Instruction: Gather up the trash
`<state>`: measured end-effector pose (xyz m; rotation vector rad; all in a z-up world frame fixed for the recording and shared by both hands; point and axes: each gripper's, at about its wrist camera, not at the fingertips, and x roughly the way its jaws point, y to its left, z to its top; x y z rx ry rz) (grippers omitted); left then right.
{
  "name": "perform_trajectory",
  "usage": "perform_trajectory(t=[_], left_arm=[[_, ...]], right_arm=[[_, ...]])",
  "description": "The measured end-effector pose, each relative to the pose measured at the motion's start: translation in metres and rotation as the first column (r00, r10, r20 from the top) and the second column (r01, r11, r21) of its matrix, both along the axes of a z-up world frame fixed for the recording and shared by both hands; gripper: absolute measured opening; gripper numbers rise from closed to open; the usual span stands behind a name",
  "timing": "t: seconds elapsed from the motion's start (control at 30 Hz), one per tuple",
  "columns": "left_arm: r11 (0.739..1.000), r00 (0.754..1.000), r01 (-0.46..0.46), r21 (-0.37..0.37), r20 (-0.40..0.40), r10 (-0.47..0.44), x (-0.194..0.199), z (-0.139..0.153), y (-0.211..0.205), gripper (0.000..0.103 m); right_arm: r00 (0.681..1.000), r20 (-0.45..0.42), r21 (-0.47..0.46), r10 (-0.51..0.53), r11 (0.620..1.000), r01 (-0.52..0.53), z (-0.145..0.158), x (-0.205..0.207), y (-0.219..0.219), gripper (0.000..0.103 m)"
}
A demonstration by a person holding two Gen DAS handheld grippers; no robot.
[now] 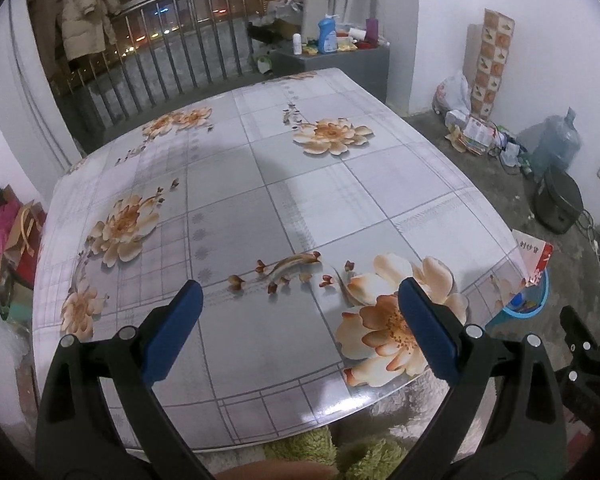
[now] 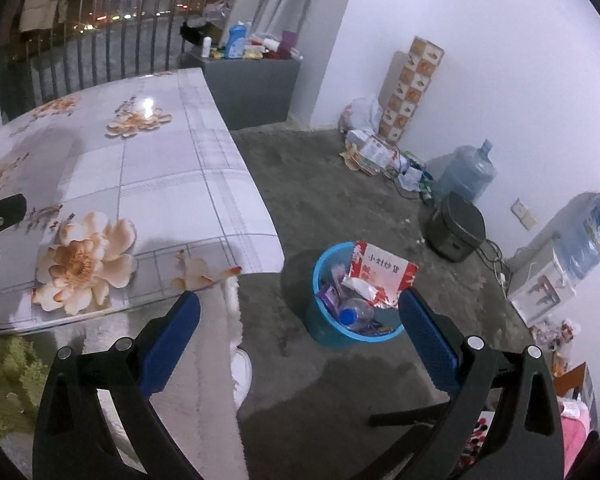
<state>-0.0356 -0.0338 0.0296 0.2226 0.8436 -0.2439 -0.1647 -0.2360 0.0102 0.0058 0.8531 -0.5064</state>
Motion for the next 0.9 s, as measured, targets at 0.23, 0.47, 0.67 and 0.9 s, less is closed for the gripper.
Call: perform_trajectory(t=[0.23,0.47,0.67,0.9], left_arm=[[1.000,1.000,0.014,0.017,-0.008,-0.013,0.0009,-0.0028,-0.0067,0.094],[1.000,1.000,0.012,0.018,-0.007,-0.012,0.0001,-0.0024,-0.0072,0.094],[1.000,1.000,0.013,0.019,-0.008,-0.013,0.0003,-0.0024,-0.0075,0.094],[1.000,1.000,0.012,0.021,-0.011,-0.012,0.0007,-0.0034,-0.0077,0.094]], right_arm=[[1.000,-0.013,0.012,-0.018,1.000,0.018,-0.0052,-0.0006,-0.0056,0.097],[1.000,-0.007,0.013,-0.018,1.000,0.018,-0.0051,-0.0012,-0.0082,0.097],[1.000,-0.002,0.011,-0.022,1.000,0.022,-0.0042,-0.0016,-0.0087,0.097],[1.000,0.000,0.012,-0.022,1.000,0.022,-0.0032,-0.0019,-0.0093,0.097]])
